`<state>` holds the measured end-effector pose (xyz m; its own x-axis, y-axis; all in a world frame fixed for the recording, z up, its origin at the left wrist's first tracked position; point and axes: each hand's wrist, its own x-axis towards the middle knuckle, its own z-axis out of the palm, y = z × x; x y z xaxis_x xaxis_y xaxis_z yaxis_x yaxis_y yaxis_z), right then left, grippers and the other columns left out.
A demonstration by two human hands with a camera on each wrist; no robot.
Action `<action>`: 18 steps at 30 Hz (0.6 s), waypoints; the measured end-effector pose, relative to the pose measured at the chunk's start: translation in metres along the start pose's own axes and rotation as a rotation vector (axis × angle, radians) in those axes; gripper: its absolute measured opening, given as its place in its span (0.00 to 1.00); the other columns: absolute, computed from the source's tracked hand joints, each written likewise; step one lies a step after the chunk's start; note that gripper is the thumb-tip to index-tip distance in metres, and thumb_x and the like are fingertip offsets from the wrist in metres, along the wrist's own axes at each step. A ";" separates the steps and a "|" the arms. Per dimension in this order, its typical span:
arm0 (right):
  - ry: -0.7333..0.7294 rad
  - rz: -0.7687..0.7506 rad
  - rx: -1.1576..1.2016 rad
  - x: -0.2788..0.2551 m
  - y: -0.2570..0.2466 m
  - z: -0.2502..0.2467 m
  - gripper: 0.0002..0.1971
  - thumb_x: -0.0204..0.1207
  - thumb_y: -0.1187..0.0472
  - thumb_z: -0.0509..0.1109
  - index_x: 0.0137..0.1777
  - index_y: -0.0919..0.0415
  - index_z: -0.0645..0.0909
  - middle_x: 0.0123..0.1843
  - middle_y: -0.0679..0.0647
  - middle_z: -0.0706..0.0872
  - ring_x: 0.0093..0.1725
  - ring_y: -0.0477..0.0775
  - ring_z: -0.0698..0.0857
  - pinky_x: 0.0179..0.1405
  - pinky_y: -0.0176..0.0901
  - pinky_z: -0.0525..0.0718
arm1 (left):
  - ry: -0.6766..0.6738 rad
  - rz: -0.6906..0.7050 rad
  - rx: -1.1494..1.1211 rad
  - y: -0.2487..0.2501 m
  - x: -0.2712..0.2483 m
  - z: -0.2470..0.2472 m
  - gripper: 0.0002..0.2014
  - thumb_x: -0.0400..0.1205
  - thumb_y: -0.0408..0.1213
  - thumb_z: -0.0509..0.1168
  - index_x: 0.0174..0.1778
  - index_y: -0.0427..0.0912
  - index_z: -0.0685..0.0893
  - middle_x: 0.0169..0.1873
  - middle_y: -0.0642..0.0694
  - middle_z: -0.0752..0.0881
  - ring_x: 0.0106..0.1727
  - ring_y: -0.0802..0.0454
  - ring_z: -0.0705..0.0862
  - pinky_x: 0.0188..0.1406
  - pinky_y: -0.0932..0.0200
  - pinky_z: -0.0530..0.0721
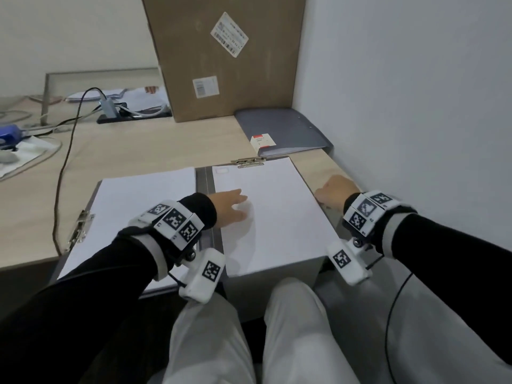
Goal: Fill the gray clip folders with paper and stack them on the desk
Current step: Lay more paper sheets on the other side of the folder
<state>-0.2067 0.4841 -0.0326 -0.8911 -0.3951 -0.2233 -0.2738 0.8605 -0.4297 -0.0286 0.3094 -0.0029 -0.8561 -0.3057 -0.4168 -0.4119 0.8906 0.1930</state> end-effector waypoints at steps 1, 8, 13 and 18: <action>-0.018 0.022 0.038 -0.009 0.006 0.002 0.11 0.72 0.57 0.63 0.31 0.62 0.74 0.41 0.61 0.85 0.46 0.63 0.86 0.37 0.41 0.78 | -0.021 0.006 0.011 0.005 -0.009 0.007 0.29 0.86 0.46 0.54 0.84 0.48 0.54 0.85 0.51 0.49 0.86 0.49 0.51 0.84 0.54 0.51; -0.241 0.053 0.564 -0.045 0.027 0.010 0.31 0.68 0.51 0.75 0.67 0.71 0.78 0.63 0.65 0.86 0.62 0.66 0.85 0.65 0.60 0.82 | -0.051 -0.016 0.156 0.028 -0.044 0.034 0.27 0.86 0.36 0.51 0.82 0.40 0.54 0.83 0.42 0.53 0.82 0.31 0.54 0.79 0.41 0.62; -0.465 -0.106 0.848 -0.084 0.026 -0.005 0.18 0.79 0.71 0.63 0.65 0.52 0.73 0.58 0.52 0.85 0.51 0.52 0.85 0.33 0.43 0.89 | -0.027 -0.020 0.125 0.035 -0.056 0.036 0.29 0.87 0.35 0.51 0.84 0.40 0.49 0.84 0.43 0.50 0.83 0.32 0.52 0.80 0.42 0.60; -0.384 -0.229 0.987 -0.090 0.030 -0.020 0.29 0.79 0.78 0.57 0.74 0.48 0.70 0.67 0.52 0.82 0.57 0.55 0.85 0.33 0.43 0.90 | 0.048 0.012 -0.026 0.031 -0.055 0.030 0.31 0.87 0.39 0.52 0.85 0.46 0.45 0.85 0.48 0.44 0.85 0.39 0.44 0.83 0.48 0.47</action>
<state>-0.1419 0.5519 -0.0080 -0.6361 -0.7356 -0.2332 0.1458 0.1822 -0.9724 0.0152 0.3642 -0.0008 -0.8747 -0.3113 -0.3716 -0.4090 0.8854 0.2210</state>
